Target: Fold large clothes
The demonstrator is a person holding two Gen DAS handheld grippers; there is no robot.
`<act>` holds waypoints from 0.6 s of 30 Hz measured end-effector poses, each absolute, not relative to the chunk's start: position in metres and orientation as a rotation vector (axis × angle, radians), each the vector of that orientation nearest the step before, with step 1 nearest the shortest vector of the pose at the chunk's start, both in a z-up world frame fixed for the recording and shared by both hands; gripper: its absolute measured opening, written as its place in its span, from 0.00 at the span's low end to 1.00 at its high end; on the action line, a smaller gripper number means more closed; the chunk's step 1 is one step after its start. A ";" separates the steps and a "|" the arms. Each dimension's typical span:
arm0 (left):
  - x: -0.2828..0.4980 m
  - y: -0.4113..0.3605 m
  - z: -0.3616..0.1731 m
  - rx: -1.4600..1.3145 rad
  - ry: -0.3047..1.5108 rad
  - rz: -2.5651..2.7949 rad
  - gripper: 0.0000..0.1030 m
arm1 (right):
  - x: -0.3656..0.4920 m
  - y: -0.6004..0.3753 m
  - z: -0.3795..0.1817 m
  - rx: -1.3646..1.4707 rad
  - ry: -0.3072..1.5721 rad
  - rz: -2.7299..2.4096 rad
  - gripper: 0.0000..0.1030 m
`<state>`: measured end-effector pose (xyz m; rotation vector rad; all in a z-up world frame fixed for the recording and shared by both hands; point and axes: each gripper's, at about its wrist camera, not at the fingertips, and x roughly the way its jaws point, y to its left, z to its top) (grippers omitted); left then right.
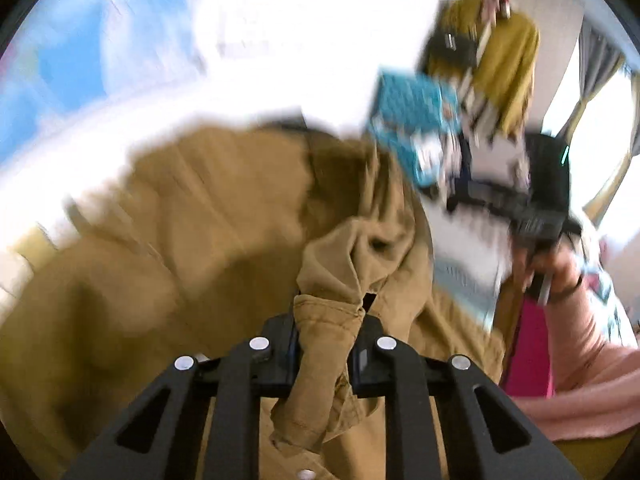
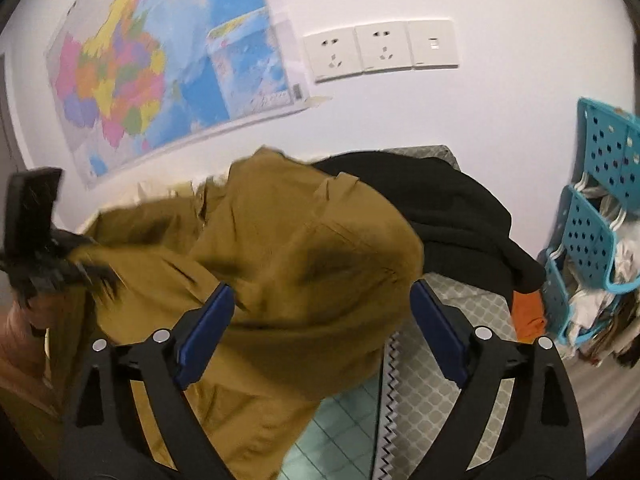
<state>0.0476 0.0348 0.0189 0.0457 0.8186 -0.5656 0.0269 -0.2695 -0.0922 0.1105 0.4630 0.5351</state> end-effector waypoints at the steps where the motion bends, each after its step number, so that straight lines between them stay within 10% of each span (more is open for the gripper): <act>1: 0.049 0.046 0.032 0.043 0.783 -0.525 0.16 | 0.028 -0.271 -0.089 0.129 0.456 0.550 0.86; 18: 0.075 0.152 -0.046 0.012 1.061 -0.085 0.21 | 0.118 -0.145 -0.082 -0.063 0.570 0.695 0.72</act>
